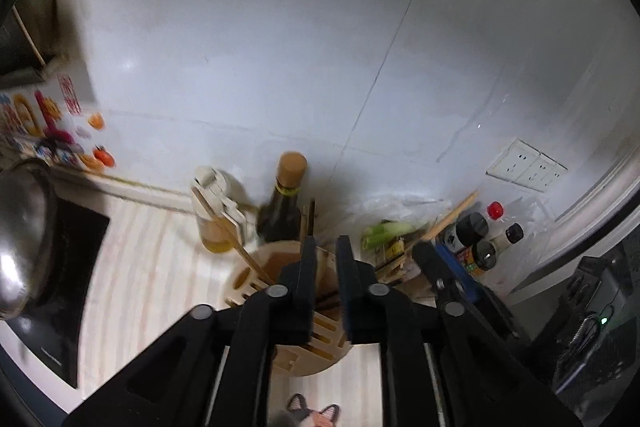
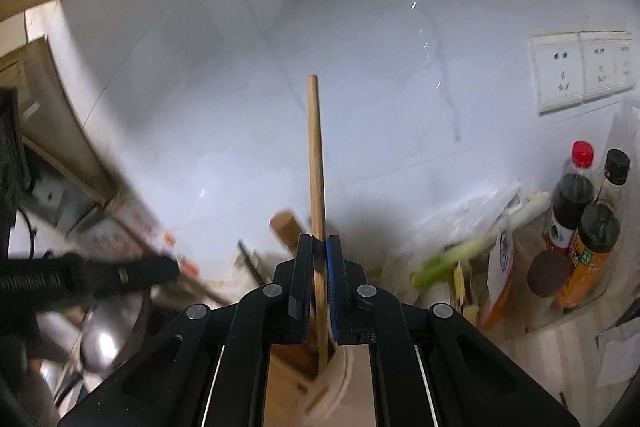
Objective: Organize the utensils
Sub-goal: 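Drop both chopsticks into the holder by opening both tools, then grasp a wooden chopstick with the left tool while the right tool grasps the dark one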
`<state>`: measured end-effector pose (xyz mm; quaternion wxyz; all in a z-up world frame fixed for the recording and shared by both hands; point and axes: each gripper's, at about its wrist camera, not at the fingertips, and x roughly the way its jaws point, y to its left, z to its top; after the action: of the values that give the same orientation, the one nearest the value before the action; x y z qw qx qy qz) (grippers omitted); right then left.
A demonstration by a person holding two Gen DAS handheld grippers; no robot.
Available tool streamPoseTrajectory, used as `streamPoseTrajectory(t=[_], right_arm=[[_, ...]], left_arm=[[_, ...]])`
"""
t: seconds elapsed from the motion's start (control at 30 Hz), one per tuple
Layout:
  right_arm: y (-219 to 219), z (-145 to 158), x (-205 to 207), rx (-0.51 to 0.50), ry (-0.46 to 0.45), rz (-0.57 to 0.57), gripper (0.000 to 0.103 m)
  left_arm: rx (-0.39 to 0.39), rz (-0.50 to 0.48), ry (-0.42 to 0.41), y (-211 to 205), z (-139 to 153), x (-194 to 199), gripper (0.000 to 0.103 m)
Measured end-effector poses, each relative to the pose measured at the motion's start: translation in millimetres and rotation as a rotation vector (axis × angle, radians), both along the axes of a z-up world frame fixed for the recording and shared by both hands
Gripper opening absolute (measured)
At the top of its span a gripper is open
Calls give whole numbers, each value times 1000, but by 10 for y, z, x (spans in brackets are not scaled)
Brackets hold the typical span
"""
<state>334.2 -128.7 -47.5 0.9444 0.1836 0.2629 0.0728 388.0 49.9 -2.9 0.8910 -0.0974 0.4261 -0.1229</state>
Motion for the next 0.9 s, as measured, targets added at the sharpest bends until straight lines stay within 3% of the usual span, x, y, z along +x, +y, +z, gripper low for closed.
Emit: streamPoseTrajectory(t=[0.03, 0.07, 0.1, 0.2, 0.27, 0.3, 0.43, 0.57, 0.7, 0.83, 0.9], right_arm=[[-44, 32, -43, 11, 7, 11, 48], [-79, 63, -83, 15, 8, 13, 63], [-136, 112, -152, 13, 5, 2, 64], [-304, 227, -355, -3, 15, -30, 64], [-400, 279, -477, -24, 36, -61, 65], [-463, 292, -561, -32, 48, -83, 66], [-671, 251, -866, -69, 113, -160, 85], [-941, 81, -1183, -99, 153, -235, 102], [-1261, -199, -1386, -119, 240, -298, 102], [-1701, -670, -1557, -125, 391, -318, 102], [-1891, -959, -1588, -107, 476, -298, 97]], left_arm=[[14, 7, -22, 11, 54, -43, 49], [27, 19, -46, 28, 102, -88, 64], [41, 38, -67, 54, 144, -136, 83], [74, 70, -115, 120, 204, -285, 85], [85, 89, -123, 149, 183, -373, 93], [96, 98, -134, 150, 160, -440, 103], [145, 129, -148, 79, -5, -672, 103], [136, 98, -91, -98, -314, -838, 103], [158, 28, 5, -466, -795, -932, 103], [208, -49, 114, -1007, -1408, -1021, 103], [224, -85, 169, -1240, -1659, -1054, 103]])
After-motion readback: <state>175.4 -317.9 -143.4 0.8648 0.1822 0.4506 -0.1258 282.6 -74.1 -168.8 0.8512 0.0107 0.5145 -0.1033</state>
